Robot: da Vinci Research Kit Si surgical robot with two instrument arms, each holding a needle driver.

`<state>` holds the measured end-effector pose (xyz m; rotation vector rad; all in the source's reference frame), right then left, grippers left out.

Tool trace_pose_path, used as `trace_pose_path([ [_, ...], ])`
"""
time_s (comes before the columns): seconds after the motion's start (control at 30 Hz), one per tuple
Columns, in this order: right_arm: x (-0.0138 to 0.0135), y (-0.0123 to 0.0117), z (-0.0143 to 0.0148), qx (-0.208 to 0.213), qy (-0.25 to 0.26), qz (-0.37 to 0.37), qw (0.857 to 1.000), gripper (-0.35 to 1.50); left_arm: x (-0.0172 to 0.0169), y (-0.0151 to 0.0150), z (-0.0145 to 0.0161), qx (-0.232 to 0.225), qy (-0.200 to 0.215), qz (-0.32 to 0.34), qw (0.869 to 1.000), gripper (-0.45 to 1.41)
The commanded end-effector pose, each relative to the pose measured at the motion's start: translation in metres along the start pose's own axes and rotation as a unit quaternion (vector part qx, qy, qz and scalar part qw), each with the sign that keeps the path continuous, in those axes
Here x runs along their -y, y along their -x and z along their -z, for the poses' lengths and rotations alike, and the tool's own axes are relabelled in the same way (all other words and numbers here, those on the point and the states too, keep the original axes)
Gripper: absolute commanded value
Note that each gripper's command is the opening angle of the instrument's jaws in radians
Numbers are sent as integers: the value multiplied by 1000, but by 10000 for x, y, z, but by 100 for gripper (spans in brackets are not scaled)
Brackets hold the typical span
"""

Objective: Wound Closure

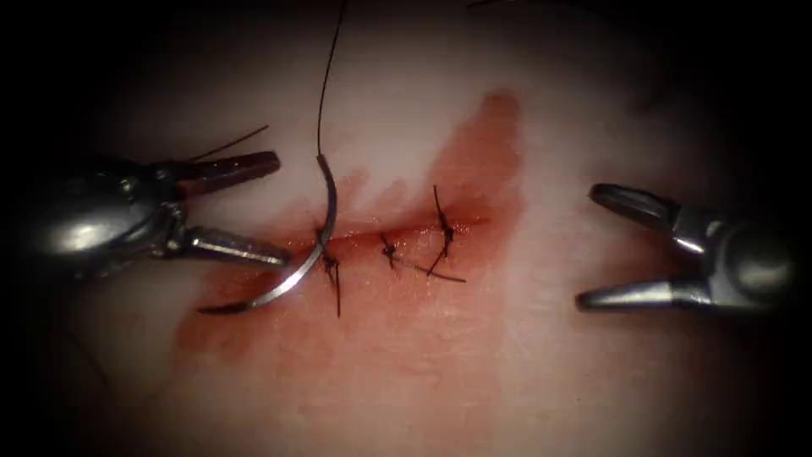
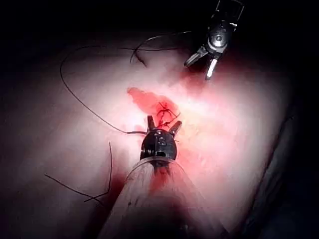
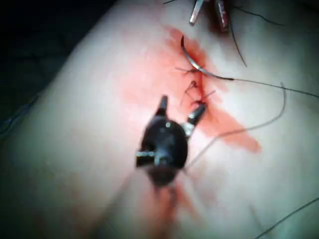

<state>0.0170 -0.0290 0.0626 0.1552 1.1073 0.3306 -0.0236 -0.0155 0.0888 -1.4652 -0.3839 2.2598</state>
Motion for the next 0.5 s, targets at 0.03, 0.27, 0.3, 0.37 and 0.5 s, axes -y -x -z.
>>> trace_pose_path([
  [0.03,6,3,-9,-1,-1,-1,1000,113,-1,4,-7,0,2,0,1000,76],
  [0.27,5,2,-9,-3,0,-1,1000,111,0,5,-8,0,4,-1,1000,76],
  [0.3,5,2,-9,-3,0,-1,1000,111,-1,5,-8,-1,4,-1,1000,76],
  [0.37,5,1,-10,-3,0,-1,1000,111,0,5,-8,0,3,-1,1000,76],
  [0.5,6,1,-10,-3,0,-1,1000,111,-1,5,-8,0,3,-5,1000,75],
])
